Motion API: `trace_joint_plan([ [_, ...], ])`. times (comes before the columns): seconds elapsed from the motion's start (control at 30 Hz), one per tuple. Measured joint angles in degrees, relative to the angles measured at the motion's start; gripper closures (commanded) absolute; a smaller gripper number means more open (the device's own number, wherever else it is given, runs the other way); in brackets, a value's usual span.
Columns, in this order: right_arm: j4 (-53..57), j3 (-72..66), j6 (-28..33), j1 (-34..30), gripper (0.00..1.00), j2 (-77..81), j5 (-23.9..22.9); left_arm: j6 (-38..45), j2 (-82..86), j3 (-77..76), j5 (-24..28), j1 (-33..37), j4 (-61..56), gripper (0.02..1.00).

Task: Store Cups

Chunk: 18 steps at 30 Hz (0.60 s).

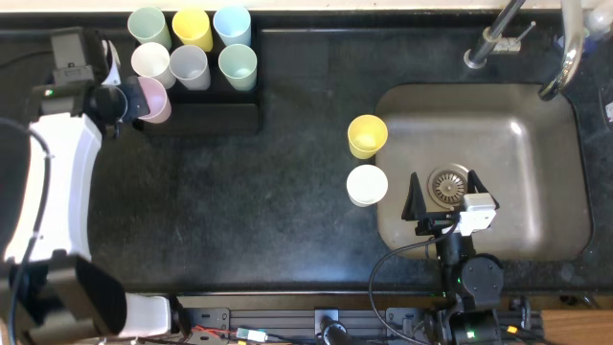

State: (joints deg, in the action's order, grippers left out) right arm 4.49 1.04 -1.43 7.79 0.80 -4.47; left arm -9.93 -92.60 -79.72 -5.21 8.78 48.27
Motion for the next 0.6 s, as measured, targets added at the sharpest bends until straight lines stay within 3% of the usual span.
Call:
trace_joint_plan([
  [0.6,-0.02,0.00,0.00,0.02,0.003,0.00,-0.02,0.96,-7.80,0.04,0.35,0.00,-4.33,0.985],
])
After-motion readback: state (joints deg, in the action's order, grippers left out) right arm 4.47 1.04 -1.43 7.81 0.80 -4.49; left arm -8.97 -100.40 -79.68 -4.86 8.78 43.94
